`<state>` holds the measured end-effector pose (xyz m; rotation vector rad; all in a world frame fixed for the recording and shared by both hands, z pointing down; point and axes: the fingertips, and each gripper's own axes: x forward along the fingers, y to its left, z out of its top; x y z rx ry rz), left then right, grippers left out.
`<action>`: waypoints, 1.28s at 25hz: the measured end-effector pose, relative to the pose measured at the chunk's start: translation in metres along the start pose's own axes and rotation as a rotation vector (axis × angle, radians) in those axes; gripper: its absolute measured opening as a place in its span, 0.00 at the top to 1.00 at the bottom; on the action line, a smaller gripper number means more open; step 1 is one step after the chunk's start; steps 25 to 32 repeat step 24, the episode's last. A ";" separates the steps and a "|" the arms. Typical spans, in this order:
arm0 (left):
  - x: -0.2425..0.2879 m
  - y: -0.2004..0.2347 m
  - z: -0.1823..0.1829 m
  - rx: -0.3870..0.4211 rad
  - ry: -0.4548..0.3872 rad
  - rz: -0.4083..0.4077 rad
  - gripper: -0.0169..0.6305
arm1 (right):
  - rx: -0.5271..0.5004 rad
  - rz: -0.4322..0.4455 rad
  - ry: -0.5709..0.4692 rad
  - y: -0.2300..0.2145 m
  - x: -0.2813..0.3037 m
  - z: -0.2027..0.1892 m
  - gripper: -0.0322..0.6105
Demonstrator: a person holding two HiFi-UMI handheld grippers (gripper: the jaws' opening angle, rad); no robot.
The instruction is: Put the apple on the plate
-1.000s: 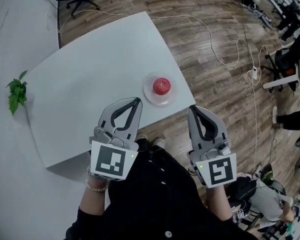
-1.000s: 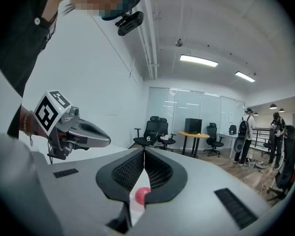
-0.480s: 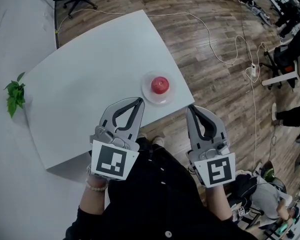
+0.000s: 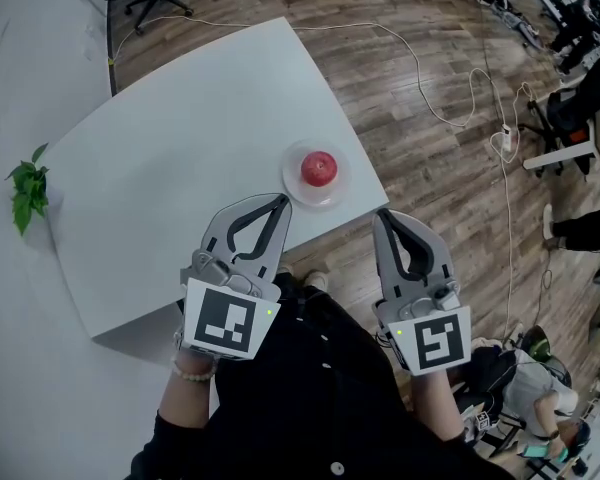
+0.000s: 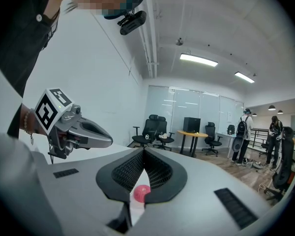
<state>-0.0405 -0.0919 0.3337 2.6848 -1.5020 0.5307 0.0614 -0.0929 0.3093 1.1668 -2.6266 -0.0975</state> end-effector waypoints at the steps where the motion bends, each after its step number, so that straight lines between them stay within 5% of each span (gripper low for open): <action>1: 0.000 0.000 0.000 0.000 0.000 -0.001 0.95 | 0.002 -0.002 0.000 -0.001 0.000 0.000 0.89; 32: 0.010 -0.009 0.007 0.012 -0.013 -0.019 0.95 | -0.002 0.009 0.016 -0.006 -0.004 -0.005 0.89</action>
